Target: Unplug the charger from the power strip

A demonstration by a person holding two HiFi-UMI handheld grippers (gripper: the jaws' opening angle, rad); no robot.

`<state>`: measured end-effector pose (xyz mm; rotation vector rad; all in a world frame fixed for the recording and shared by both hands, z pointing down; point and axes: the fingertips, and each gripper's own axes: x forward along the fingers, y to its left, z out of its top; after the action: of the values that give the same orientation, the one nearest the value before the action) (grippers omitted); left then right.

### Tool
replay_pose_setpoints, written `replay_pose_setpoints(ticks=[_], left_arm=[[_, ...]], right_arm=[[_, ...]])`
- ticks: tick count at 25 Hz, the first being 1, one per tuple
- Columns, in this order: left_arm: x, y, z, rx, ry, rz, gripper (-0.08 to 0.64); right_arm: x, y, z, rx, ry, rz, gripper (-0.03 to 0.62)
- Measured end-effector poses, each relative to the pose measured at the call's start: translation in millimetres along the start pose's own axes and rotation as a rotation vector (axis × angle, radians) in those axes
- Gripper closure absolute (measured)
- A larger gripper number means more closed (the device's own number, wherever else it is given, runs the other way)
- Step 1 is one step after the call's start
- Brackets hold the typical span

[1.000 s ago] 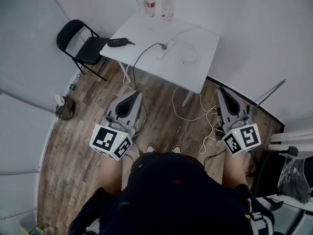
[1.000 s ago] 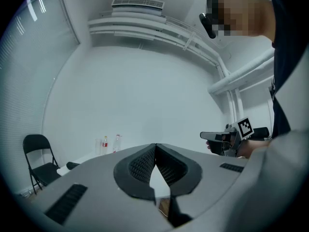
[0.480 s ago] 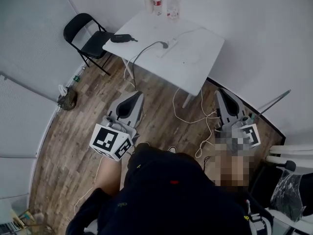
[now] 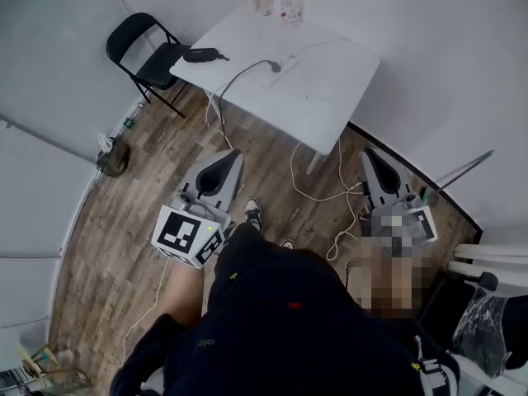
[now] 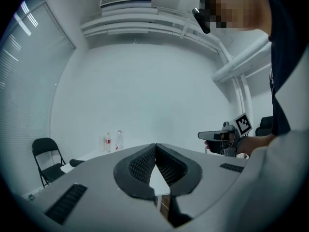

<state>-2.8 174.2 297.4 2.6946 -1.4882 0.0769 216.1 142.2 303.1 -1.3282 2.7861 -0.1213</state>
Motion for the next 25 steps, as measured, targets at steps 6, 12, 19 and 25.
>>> replay_pose_setpoints(ticks=[6, 12, 19, 25], left_arm=[[21, 10, -11, -0.046, 0.0, -0.036, 0.54], [55, 47, -14, -0.08, -0.009, -0.057, 0.54], [105, 122, -21, -0.116, 0.004, -0.062, 0.54], [143, 189, -19, -0.136, 0.021, -0.088, 0.54]], right_arm=[[10, -10, -10, -0.001, 0.029, -0.025, 0.561], [50, -29, -17, -0.02, 0.064, -0.046, 0.561], [136, -46, -23, -0.017, 0.098, -0.04, 0.561], [210, -55, -20, -0.023, 0.118, -0.055, 0.561]])
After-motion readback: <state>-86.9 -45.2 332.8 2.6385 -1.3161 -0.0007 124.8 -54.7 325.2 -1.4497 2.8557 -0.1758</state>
